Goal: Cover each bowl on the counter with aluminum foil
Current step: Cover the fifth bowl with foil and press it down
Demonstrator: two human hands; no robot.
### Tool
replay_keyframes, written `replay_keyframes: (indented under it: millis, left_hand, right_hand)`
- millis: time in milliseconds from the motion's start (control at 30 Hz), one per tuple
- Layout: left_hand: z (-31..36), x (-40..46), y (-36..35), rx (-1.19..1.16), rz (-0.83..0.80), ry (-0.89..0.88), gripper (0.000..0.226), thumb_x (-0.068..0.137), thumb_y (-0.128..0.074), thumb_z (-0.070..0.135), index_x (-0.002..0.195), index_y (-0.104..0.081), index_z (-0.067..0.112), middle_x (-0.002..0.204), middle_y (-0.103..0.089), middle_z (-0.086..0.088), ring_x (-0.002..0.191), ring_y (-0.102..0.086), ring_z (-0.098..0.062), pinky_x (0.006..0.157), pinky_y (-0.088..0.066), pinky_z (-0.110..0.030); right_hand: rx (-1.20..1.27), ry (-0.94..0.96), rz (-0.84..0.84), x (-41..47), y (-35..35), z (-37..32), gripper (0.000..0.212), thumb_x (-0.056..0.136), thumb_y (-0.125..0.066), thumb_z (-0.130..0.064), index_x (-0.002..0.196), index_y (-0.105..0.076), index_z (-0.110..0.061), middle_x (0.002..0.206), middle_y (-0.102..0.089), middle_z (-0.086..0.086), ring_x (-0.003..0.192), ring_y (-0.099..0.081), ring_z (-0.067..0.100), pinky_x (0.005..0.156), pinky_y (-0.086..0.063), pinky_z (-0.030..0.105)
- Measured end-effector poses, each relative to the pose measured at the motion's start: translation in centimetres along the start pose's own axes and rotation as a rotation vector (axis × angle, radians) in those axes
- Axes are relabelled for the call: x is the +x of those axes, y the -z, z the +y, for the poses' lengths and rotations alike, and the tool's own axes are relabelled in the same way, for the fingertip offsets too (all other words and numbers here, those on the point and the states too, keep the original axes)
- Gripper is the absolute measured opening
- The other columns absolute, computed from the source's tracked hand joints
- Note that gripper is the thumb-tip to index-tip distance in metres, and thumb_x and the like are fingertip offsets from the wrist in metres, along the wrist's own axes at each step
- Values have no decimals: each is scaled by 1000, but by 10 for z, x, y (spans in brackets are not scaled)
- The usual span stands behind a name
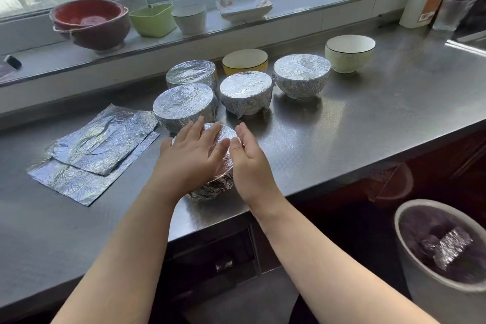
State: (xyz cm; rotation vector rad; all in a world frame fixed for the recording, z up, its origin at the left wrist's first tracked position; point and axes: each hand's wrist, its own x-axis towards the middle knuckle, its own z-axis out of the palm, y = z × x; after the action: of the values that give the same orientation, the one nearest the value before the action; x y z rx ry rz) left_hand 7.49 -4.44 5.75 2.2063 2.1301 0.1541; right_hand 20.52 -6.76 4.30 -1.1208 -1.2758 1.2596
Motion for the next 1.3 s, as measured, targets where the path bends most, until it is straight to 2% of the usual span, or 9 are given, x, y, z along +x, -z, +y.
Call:
replay_keyframes:
  millis: [200,333,500,667,800,900,967,1033,1300]
  left_hand:
    - [0,1,1,5,-2,3,59,96,-11,63,152,-15,44,164,-5,8,150,-3,-13,118,-12,-50]
    - [1,0,2,-6,5,16,56,98,-17,59,152,-18,44,164,-9,7,150,-5,-14,118,-13,-50]
    - [10,-4,5,-15,-13,104,57,98,-11,59,152,-18,42,164,-8,4,150,-6,-16,117,-15,-51]
    - [20,-13,12,26,-82,215,65,96,-7,65,154,-13,37,164,-4,0,150,-6,-25,111,-21,-55]
    - [19,-21,10,27,-19,238,69,94,-5,66,155,-13,33,164,-11,-1,149,-10,-26,112,-23,-52]
    - [13,-25,6,-66,1,217,78,89,-1,70,156,-8,32,164,-8,0,150,-7,-25,117,-18,-51]
    - [9,-26,5,-78,18,179,80,86,1,73,155,-7,34,165,-3,1,151,-5,-23,119,-15,-52]
    - [5,-25,5,-22,62,140,75,88,2,71,155,-8,37,165,0,2,151,-2,-21,120,-9,-53]
    - [-4,-13,-4,-70,105,-70,85,81,9,75,152,-23,41,162,-16,7,150,-9,-17,120,-10,-40]
  right_hand:
    - [-22,-53,-14,3,-4,-3,54,103,-38,-18,154,-20,-17,160,-23,-3,145,-19,4,119,-17,25]
    - [-53,-73,-60,5,-1,4,58,99,-36,-5,154,-22,-20,155,-30,-5,133,-27,-1,95,-18,5]
    - [41,-138,-120,18,10,7,55,97,-38,-3,149,-35,-20,109,-52,-25,87,-50,-13,72,-37,-1]
    - [142,-157,-210,34,19,15,40,82,-42,-9,113,-68,-15,96,-72,9,86,-63,20,80,-50,37]
    - [174,-169,-236,38,27,12,28,92,-41,-5,88,-68,-11,76,-64,4,71,-57,18,63,-45,27]
    - [186,-217,-232,41,34,17,34,103,-43,-32,98,-67,-9,100,-68,13,96,-64,29,85,-50,39]
    - [170,-199,-83,43,43,24,38,101,-41,-48,99,-63,-17,118,-65,10,119,-58,27,102,-44,40]
    - [292,-130,90,40,49,27,32,101,-44,-44,115,-61,-20,124,-63,1,126,-54,17,107,-41,34]
    - [251,30,104,16,32,38,16,98,-57,-18,106,-70,-19,89,-73,-7,82,-66,4,80,-52,21]
